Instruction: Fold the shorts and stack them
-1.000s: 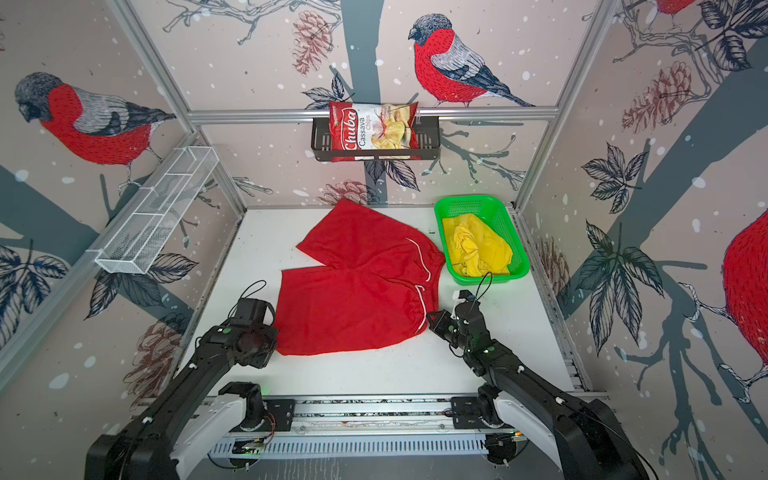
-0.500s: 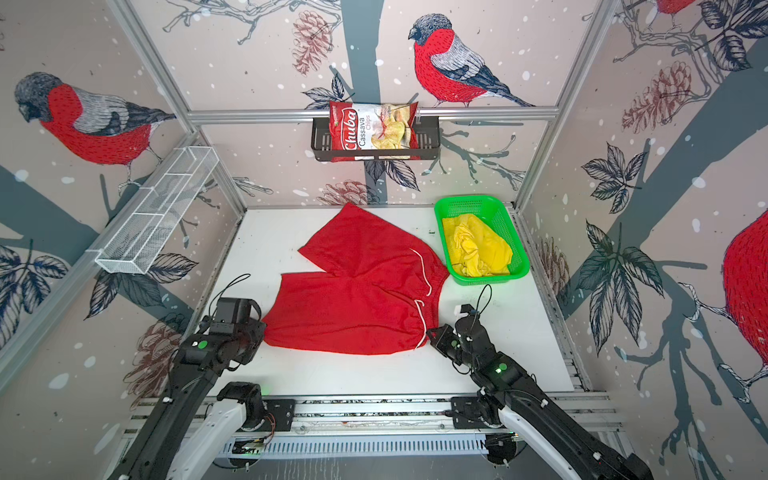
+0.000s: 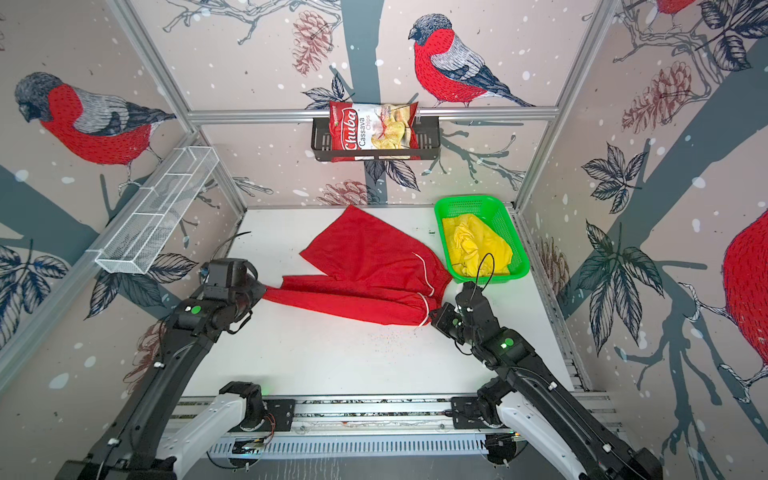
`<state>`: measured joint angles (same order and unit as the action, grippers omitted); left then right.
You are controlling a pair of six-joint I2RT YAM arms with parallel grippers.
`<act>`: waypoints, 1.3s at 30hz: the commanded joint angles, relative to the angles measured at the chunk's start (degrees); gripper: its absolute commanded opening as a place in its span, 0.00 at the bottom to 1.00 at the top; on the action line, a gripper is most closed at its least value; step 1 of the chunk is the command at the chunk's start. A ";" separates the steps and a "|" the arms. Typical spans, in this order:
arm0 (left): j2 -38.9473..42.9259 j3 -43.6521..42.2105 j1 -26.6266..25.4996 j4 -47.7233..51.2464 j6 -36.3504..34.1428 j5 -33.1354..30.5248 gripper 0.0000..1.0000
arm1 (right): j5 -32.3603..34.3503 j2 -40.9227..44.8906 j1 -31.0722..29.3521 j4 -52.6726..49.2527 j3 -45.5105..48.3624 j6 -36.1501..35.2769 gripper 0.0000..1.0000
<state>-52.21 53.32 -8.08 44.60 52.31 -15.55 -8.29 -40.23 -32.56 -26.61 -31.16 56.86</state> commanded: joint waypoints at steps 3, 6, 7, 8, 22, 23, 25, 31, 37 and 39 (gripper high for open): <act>0.53 1.71 -0.45 -1.31 -3.71 -4.89 0.00 | -4.01 -1.01 -0.20 -5.94 -1.85 -2.57 0.04; 3.16 0.87 -0.79 1.34 -2.63 -4.41 0.00 | -6.94 -1.00 -2.69 -8.46 -1.32 -0.39 0.01; 4.39 0.10 -0.88 2.31 -2.13 -4.25 0.00 | -6.80 -0.99 -4.24 -9.56 -1.20 0.66 0.01; 5.52 -0.49 -0.89 3.02 -1.84 -4.26 0.00 | -6.24 -0.76 -5.99 -10.43 -1.03 1.90 0.01; 2.60 2.64 -1.14 -6.36 -9.03 -5.60 0.00 | -7.93 -0.97 -5.01 -12.32 -3.37 3.88 0.01; 1.23 3.43 -1.42 -7.92 -9.66 -5.64 0.00 | -9.98 -1.31 -2.46 -12.46 -3.75 2.25 0.01; -1.45 5.89 -2.07 -10.61 -11.03 -5.79 0.00 | -11.51 -2.34 0.61 -13.21 -4.95 -0.68 0.01; -7.78 12.60 -3.44 -15.88 -14.72 -5.72 0.00 | -13.15 -7.52 4.85 -16.29 -9.40 -7.85 0.01; -10.49 14.10 -3.53 -19.33 -17.70 -5.41 0.00 | -14.18 -9.99 8.30 -17.72 -11.90 -11.49 0.02; -10.93 13.92 -3.48 -20.45 -18.41 -5.55 0.00 | -14.47 -10.68 8.97 -18.08 -12.73 -12.26 0.02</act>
<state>-62.72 66.85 -11.70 30.22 36.45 -17.93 -23.64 -50.26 -24.34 -40.10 -42.92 48.01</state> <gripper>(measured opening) 0.057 0.087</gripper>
